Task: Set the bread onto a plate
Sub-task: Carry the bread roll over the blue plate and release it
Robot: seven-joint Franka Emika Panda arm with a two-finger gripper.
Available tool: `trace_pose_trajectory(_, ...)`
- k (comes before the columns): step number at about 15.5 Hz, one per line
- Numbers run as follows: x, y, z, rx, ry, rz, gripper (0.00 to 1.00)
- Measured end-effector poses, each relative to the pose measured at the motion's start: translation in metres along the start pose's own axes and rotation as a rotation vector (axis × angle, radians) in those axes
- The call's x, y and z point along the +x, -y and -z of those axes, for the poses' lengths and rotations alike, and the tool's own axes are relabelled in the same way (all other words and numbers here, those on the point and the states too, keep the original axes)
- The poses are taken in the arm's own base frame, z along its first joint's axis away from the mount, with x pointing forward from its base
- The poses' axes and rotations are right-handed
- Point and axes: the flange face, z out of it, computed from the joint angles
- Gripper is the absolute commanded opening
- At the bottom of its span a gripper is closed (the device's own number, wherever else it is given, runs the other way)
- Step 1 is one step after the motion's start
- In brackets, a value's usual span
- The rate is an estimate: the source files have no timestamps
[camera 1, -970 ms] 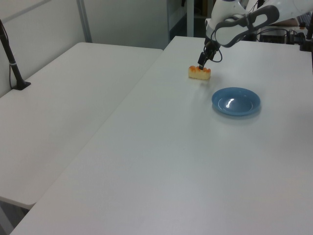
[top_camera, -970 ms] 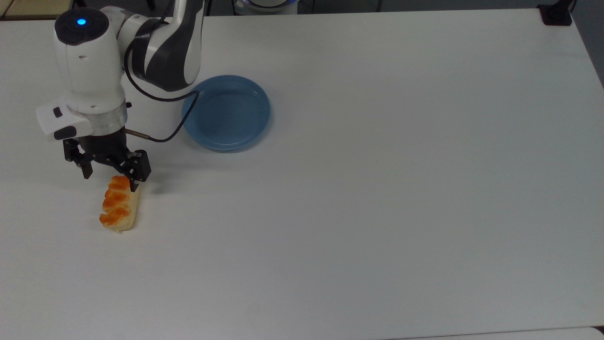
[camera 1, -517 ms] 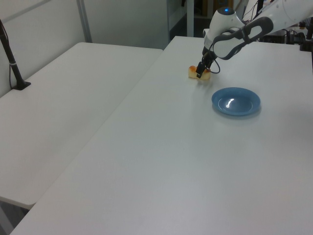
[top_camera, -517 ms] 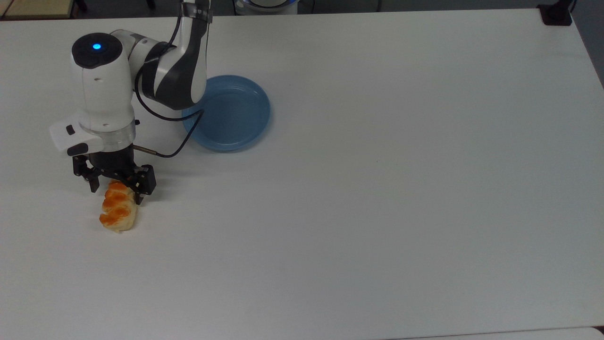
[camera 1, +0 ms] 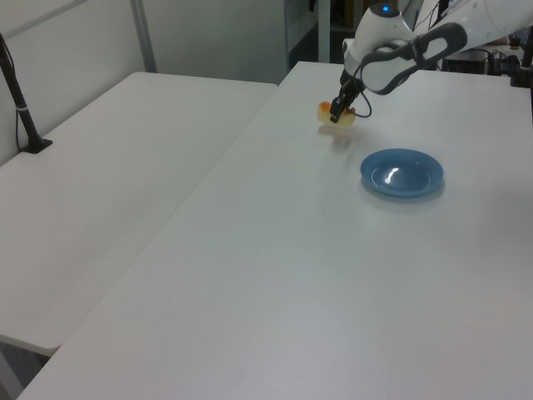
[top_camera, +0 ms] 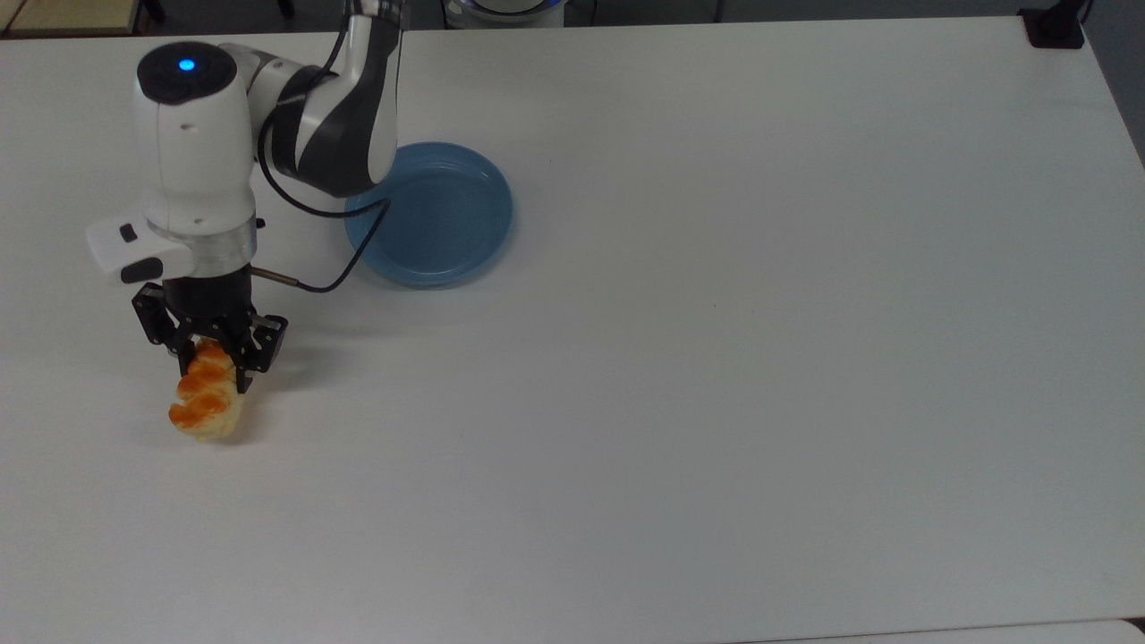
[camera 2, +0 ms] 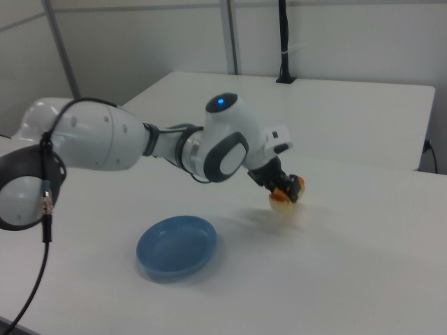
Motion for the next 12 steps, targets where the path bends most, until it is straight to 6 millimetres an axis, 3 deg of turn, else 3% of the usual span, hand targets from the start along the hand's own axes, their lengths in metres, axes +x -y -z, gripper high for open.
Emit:
trace_pose_trajectory(3, -0.003, 0.014, 0.036, 0.023, 0.015, 0.012, 0.59)
trace_pose_trajectory(9, -0.042, 0.065, 0.113, 0.121, 0.331, 0.161, 0.59)
trace_pose_trajectory(12, -0.058, 0.082, 0.138, 0.15, 0.426, 0.207, 0.59)
